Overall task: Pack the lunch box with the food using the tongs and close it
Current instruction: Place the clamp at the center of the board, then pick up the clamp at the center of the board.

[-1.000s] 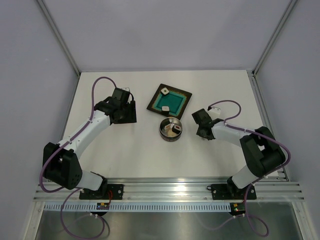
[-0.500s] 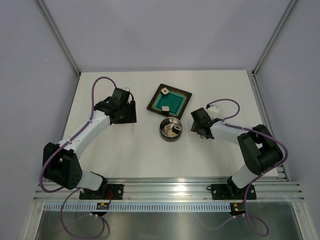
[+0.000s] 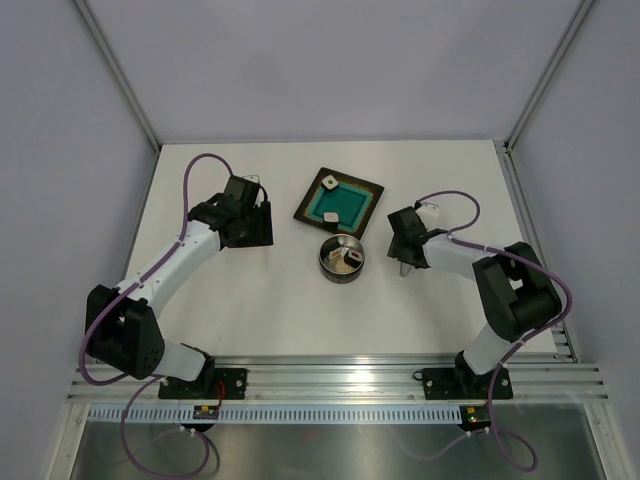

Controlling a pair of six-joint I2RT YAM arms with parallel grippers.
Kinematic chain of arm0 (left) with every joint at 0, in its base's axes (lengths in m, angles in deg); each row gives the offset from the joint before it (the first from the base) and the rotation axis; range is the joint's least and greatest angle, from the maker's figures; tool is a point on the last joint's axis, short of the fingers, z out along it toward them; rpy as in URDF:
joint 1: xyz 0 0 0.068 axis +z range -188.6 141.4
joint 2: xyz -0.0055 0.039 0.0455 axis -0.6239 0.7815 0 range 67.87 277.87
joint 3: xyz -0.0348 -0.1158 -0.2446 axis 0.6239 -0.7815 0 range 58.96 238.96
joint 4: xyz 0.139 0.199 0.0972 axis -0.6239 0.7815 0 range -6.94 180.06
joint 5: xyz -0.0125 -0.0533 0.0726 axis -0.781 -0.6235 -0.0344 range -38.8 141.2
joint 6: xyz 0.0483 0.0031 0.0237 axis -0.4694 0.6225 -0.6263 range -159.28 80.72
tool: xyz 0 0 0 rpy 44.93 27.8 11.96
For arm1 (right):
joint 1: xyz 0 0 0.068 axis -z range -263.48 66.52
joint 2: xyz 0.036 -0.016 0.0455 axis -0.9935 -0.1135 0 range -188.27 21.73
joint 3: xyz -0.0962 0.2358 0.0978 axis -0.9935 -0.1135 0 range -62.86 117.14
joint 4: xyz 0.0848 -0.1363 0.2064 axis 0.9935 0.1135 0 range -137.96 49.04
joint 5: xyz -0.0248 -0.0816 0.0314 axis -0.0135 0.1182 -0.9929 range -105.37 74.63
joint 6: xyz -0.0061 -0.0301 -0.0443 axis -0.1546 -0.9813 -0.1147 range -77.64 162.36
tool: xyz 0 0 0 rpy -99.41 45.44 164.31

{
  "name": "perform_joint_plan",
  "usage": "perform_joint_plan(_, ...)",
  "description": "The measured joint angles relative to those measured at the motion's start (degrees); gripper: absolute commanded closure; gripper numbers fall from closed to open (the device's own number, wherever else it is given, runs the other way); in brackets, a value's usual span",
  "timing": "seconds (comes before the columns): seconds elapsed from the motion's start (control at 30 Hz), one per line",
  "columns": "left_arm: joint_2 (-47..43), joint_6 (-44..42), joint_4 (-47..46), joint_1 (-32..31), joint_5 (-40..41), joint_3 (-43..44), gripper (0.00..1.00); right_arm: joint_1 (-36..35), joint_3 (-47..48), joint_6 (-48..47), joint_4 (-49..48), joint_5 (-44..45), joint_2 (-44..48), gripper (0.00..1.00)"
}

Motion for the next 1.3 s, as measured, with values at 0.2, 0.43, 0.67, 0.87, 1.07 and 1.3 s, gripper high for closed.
perform_joint_plan(0.2,0.0,0.0,0.1,0.0,0.0,0.2,0.39,0.3,3.0,-4.2,-0.1,-3.5,-2.3,0.45)
perform_joint_plan(0.43,0.0,0.0,0.1,0.0,0.0,0.2,0.39,0.3,6.6,-9.9,0.2,-8.9,-4.7,0.41)
perform_joint_plan(0.67,0.0,0.0,0.2,0.0,0.0,0.2,0.39,0.3,7.9,-11.7,2.0,-9.4,-5.3,0.30)
perform_joint_plan(0.87,0.0,0.0,0.2,0.0,0.0,0.2,0.40,0.3,8.0,-9.8,2.1,-9.2,-5.6,0.35)
perform_joint_plan(1.07,0.0,0.0,0.2,0.0,0.0,0.2,0.39,0.1,8.2,-7.0,2.1,-8.0,-5.9,0.39)
perform_joint_plan(1.3,0.0,0.0,0.3,0.0,0.0,0.2,0.39,-1.2,10.0,-4.2,2.6,-5.3,-7.5,0.35)
